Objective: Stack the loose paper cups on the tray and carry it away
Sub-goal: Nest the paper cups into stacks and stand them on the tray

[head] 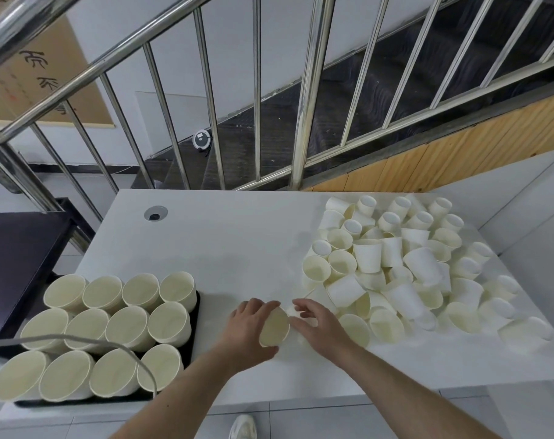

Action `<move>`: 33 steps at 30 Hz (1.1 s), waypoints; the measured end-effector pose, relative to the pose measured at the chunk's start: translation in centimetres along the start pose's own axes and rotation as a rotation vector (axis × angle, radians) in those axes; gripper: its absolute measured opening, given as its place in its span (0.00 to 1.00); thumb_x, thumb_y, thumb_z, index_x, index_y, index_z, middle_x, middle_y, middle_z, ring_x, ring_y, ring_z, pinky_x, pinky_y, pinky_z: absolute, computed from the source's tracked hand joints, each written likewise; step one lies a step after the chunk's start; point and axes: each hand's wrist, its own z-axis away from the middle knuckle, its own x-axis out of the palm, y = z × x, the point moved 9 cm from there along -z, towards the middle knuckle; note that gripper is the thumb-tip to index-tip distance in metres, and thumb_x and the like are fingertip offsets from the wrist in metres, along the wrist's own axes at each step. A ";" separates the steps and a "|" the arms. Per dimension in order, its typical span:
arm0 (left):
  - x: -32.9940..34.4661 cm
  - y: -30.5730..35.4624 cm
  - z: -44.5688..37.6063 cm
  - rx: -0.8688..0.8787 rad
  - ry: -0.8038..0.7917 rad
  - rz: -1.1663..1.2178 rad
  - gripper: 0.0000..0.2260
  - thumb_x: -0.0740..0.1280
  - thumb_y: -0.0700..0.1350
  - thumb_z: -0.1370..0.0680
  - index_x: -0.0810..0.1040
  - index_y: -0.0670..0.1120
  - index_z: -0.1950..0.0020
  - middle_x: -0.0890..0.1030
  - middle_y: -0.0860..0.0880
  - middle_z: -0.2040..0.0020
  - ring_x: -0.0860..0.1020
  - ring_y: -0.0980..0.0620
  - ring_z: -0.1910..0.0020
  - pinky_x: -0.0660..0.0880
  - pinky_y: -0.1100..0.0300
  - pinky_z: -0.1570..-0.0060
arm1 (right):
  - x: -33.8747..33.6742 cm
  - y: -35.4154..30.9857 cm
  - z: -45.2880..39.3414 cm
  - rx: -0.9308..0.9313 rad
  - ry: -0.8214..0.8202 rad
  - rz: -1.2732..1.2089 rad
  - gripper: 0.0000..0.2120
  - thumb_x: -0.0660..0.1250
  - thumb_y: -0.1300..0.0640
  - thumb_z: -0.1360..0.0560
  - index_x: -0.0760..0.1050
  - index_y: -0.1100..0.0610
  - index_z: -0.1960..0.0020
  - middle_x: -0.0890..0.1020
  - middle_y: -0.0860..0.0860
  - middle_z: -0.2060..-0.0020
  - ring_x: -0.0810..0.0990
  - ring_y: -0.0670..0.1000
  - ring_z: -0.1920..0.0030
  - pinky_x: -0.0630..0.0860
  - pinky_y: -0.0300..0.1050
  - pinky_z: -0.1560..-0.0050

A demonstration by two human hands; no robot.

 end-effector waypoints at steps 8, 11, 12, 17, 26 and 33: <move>1.6 1.1 0.0 0.099 0.017 -0.162 0.43 0.75 0.60 0.50 0.68 0.54 0.36 0.77 0.55 0.53 0.79 0.50 0.54 0.79 0.54 0.55 | 2.0 -2.4 1.7 -0.331 -0.129 0.543 0.42 0.70 0.36 0.33 0.57 0.48 0.25 0.64 0.40 0.30 0.61 0.42 0.31 0.68 0.41 0.34; 1.9 1.2 -0.1 0.114 0.004 -0.147 0.46 0.75 0.59 0.51 0.66 0.53 0.35 0.78 0.55 0.52 0.79 0.49 0.51 0.78 0.51 0.52 | 2.6 -2.7 1.5 -0.339 -0.119 0.625 0.44 0.72 0.40 0.32 0.54 0.50 0.23 0.64 0.43 0.29 0.61 0.45 0.30 0.69 0.42 0.36; 2.1 0.9 -0.1 0.102 -0.003 -0.153 0.46 0.75 0.60 0.50 0.66 0.52 0.34 0.78 0.54 0.51 0.79 0.48 0.49 0.77 0.51 0.50 | 2.8 -2.7 1.4 -0.332 -0.121 0.648 0.44 0.72 0.41 0.31 0.53 0.50 0.23 0.64 0.44 0.29 0.61 0.47 0.29 0.69 0.43 0.36; 2.7 -1.2 -0.1 -0.012 -0.106 -0.214 0.44 0.73 0.57 0.38 0.55 0.55 0.28 0.68 0.48 0.32 0.63 0.42 0.30 0.61 0.43 0.32 | 3.6 -2.8 0.9 -0.342 -0.135 0.760 0.45 0.72 0.42 0.31 0.51 0.50 0.23 0.66 0.46 0.30 0.63 0.49 0.31 0.71 0.46 0.37; 1.9 -3.7 0.7 -0.162 -0.165 -0.194 0.36 0.68 0.52 0.28 0.53 0.54 0.24 0.56 0.49 0.26 0.53 0.46 0.26 0.60 0.52 0.31 | 4.6 -2.5 0.0 -0.389 -0.156 0.827 0.38 0.67 0.42 0.29 0.58 0.52 0.24 0.68 0.47 0.31 0.63 0.51 0.32 0.67 0.46 0.34; 0.5 -4.1 0.7 -0.164 -0.055 -0.078 0.32 0.65 0.48 0.28 0.58 0.52 0.26 0.63 0.51 0.31 0.63 0.48 0.32 0.71 0.55 0.42 | 4.0 -3.5 0.9 -0.477 -0.062 0.727 0.35 0.61 0.41 0.31 0.63 0.53 0.26 0.71 0.47 0.37 0.66 0.49 0.37 0.69 0.40 0.40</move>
